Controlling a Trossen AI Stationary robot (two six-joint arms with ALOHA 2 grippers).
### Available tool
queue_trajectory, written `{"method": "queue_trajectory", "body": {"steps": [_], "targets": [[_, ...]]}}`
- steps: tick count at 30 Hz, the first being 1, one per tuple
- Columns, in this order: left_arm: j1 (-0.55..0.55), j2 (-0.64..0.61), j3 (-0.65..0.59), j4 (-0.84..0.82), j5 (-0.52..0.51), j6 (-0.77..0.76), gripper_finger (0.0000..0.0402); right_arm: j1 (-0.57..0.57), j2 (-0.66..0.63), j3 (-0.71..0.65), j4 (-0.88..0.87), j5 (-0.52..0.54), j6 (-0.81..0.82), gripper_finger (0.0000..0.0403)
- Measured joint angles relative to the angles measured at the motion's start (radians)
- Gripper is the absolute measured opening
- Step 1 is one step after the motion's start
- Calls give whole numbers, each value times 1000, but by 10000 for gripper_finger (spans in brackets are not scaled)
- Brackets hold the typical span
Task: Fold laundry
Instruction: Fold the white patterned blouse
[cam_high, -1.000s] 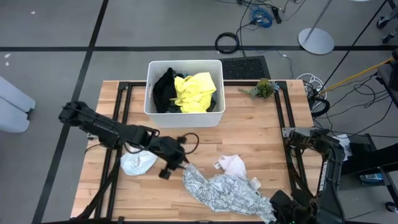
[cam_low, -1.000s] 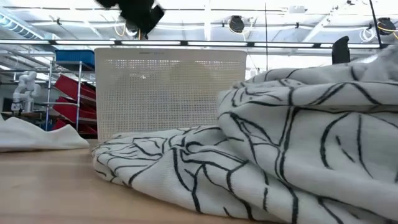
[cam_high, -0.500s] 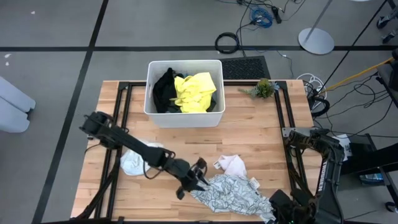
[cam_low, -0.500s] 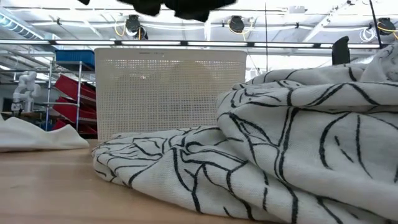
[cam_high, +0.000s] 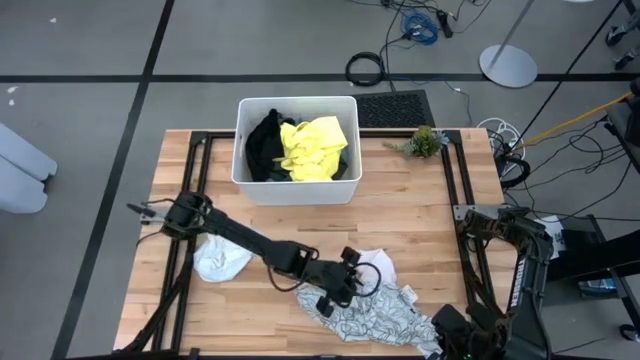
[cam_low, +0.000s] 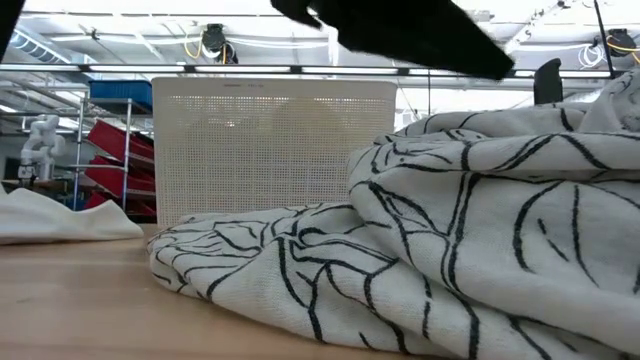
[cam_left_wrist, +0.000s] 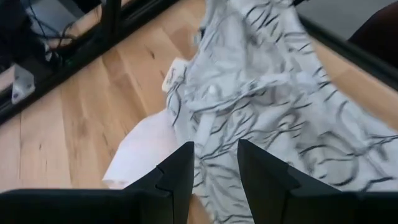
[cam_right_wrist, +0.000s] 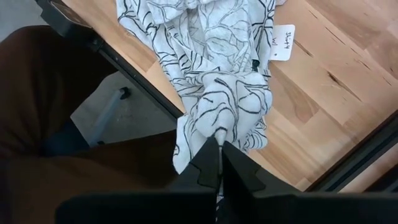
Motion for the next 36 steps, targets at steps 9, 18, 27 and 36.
{"method": "queue_trajectory", "body": {"steps": [9, 18, 27, 36], "targets": [[71, 11, 21, -27, 93, -123, 132, 0, 6, 0, 0, 3, -22, 0], [95, 74, 21, -13, 227, -194, 132, 0, 12, -1, 0, 0, -25, 0], [90, 124, 20, 31, 226, -198, 132, 0, 12, -1, 0, 0, -23, 0], [79, 124, 20, 39, 183, -201, 11, 0, 12, -1, 0, 0, -25, 0]]}}
